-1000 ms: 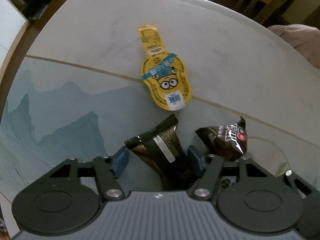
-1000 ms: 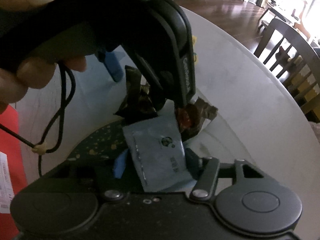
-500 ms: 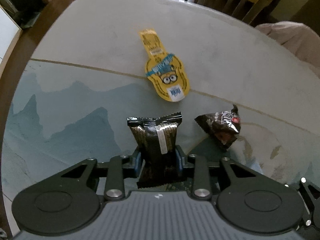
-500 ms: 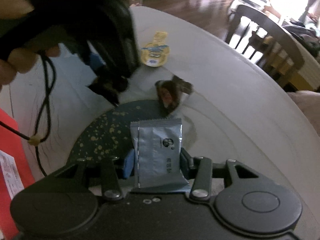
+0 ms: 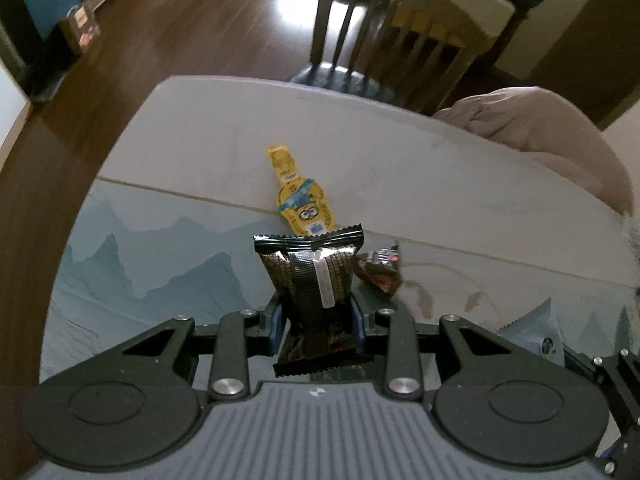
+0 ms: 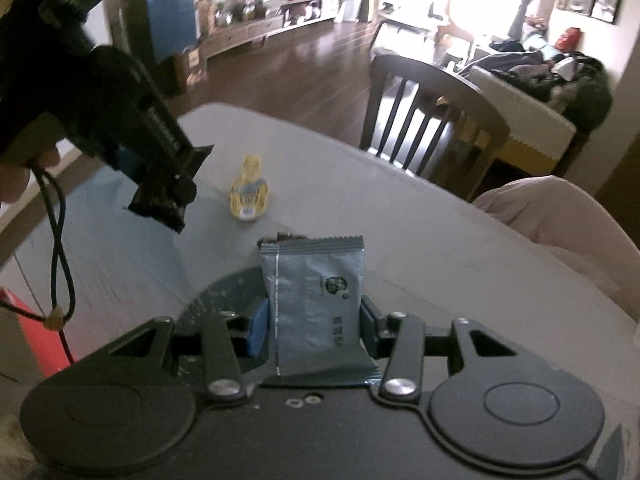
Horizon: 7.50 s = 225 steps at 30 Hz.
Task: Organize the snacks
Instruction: 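Carry the chocolate bar in the left tool and grey-blue packet in the right tool into the box, then open both tools to drop the chocolate bar and grey-blue packet in the box, then move both tools back over the two candies on the table, then close the right tool on the brown wrapped candy while the left tool approaches the minion candy, then close the left tool on the yellow minion candy while the right tool holds the brown candy, then carry the minion candy in the left tool and brown candy in the right tool into the box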
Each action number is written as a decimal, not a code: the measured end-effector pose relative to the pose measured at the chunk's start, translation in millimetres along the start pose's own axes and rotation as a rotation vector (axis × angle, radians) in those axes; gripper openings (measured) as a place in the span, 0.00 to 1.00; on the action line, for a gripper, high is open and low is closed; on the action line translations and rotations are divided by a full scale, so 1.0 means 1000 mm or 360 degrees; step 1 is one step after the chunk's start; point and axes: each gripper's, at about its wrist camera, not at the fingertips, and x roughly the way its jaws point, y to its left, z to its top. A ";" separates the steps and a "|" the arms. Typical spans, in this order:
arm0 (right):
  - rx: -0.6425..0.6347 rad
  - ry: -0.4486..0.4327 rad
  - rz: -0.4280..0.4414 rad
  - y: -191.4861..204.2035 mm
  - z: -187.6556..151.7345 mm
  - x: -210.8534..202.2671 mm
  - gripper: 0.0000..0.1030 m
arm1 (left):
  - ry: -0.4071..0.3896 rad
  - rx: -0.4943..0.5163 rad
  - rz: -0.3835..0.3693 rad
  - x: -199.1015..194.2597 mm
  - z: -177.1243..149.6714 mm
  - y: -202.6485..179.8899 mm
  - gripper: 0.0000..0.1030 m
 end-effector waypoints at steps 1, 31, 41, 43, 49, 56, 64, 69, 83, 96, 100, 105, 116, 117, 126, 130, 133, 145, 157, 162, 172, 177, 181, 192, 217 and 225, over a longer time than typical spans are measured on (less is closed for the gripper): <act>0.0022 -0.0012 -0.0007 0.001 0.001 -0.008 0.44 | -0.0013 0.0018 -0.0008 -0.010 -0.002 0.000 0.31; 0.0376 0.0028 0.0010 0.099 -0.060 -0.091 0.44 | 0.0115 0.0506 -0.0150 -0.096 -0.148 0.042 0.31; 0.0456 0.0127 0.0059 0.129 -0.108 -0.078 0.44 | 0.0249 0.0598 -0.0157 -0.065 -0.206 0.055 0.31; 0.0473 0.0152 0.0056 0.133 -0.117 -0.076 0.44 | 0.0256 0.0624 -0.0146 -0.059 -0.216 0.057 0.31; 0.0493 0.0160 0.0028 0.145 -0.138 -0.077 0.44 | 0.0255 0.0713 -0.0157 -0.048 -0.248 0.058 0.31; 0.0507 0.0171 -0.0047 0.158 -0.159 -0.078 0.44 | 0.0241 0.0797 -0.0124 -0.033 -0.270 0.053 0.31; 0.0525 0.0194 -0.0090 0.162 -0.171 -0.073 0.44 | 0.0249 0.0838 -0.0079 -0.017 -0.285 0.052 0.31; 0.0545 0.0207 -0.0101 0.162 -0.174 -0.068 0.45 | 0.0280 0.0831 -0.0078 -0.009 -0.291 0.053 0.31; 0.0586 0.0145 -0.0115 0.157 -0.174 -0.078 0.64 | 0.0236 0.0780 -0.0137 -0.012 -0.287 0.061 0.45; 0.0599 0.0052 -0.0062 0.156 -0.161 -0.101 0.74 | 0.0062 0.0752 -0.0219 -0.055 -0.278 0.063 0.46; 0.0565 0.0009 -0.0049 0.154 -0.149 -0.110 0.76 | -0.0011 0.0745 -0.0244 -0.072 -0.269 0.062 0.46; 0.0531 -0.0063 -0.0035 0.145 -0.128 -0.121 0.80 | -0.0094 0.0724 -0.0274 -0.091 -0.257 0.059 0.46; 0.0537 -0.0170 0.0031 0.115 -0.081 -0.123 0.91 | -0.0316 0.0641 -0.0252 -0.118 -0.211 0.055 0.65; 0.0535 -0.0180 0.0036 0.112 -0.077 -0.122 0.93 | -0.0332 0.0634 -0.0244 -0.118 -0.206 0.054 0.68; 0.0486 -0.0221 0.0066 0.077 -0.031 -0.103 0.99 | -0.0423 0.0490 -0.0207 -0.117 -0.145 0.053 0.75; 0.0436 -0.0229 0.0068 0.062 -0.011 -0.087 1.00 | -0.0501 0.0434 -0.0162 -0.114 -0.115 0.052 0.78; 0.0403 -0.0202 0.0074 0.051 0.001 -0.069 1.00 | -0.0488 0.0399 -0.0102 -0.104 -0.093 0.049 0.78; 0.0242 -0.0056 0.0078 0.020 0.031 0.019 0.99 | -0.0273 0.0357 0.0002 -0.029 -0.008 0.033 0.78; 0.0170 0.0097 0.0124 0.011 0.036 0.120 0.92 | -0.0109 0.0316 0.0097 0.044 0.035 0.020 0.78; 0.0127 0.0200 0.0167 0.013 0.036 0.155 0.80 | -0.0030 0.0284 0.0158 0.072 0.046 0.020 0.78; 0.0162 0.0222 0.0233 0.011 0.037 0.175 0.66 | 0.0098 0.0116 0.0164 0.116 0.072 0.020 0.78; 0.0166 0.0227 0.0238 0.009 0.040 0.180 0.54 | 0.0161 0.0071 0.0175 0.139 0.080 0.015 0.78; 0.0171 0.0212 0.0237 0.007 0.036 0.176 0.46 | 0.0204 -0.0017 0.0153 0.152 0.085 0.015 0.78; 0.0117 0.0182 0.0228 0.015 0.032 0.168 0.39 | 0.0197 -0.0029 0.0177 0.165 0.084 0.010 0.57; 0.0292 0.0038 0.0094 0.004 0.036 0.066 0.34 | 0.0046 -0.0093 0.0013 0.068 0.061 0.038 0.50; 0.0286 -0.0047 0.0041 0.013 0.047 0.011 0.34 | -0.0031 -0.0015 -0.0038 0.001 0.041 0.037 0.50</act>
